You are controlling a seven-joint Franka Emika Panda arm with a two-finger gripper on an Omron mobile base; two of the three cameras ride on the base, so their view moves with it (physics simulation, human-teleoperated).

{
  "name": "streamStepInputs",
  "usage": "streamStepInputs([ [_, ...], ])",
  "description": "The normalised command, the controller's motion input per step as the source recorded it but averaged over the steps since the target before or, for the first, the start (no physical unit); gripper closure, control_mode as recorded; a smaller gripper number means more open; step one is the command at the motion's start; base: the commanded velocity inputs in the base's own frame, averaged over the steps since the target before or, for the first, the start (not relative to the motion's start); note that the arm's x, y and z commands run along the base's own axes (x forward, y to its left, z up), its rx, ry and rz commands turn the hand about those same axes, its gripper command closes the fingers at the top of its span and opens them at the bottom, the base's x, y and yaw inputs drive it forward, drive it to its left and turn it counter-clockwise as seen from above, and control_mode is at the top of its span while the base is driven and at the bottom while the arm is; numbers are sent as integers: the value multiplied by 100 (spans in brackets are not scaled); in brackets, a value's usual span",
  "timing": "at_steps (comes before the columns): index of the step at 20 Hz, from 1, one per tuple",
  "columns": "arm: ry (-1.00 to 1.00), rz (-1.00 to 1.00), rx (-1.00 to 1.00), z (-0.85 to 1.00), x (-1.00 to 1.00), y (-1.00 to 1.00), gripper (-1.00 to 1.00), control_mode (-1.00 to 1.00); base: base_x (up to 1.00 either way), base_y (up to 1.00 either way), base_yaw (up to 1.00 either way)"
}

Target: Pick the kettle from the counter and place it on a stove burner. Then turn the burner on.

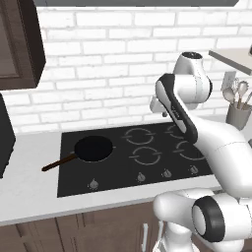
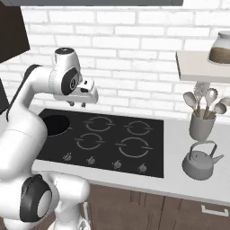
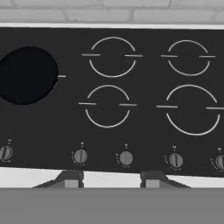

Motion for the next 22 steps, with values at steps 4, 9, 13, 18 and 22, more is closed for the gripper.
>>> streamStepInputs([
  [4, 0, 0, 0, -9, -2, -24, -100, -100, 0, 0, 0],
  [9, -1, -6, 0, -22, -11, -59, -100, -100, 0, 0, 0],
  [13, 0, -12, 0, -23, -11, -67, -100, -100, 0, 0, 0],
  [18, -12, -18, 0, -28, -18, -69, -100, -100, 0, 0, 0],
  [22, -3, -24, 0, -27, -7, -89, -100, -100, 0, 0, 0],
])
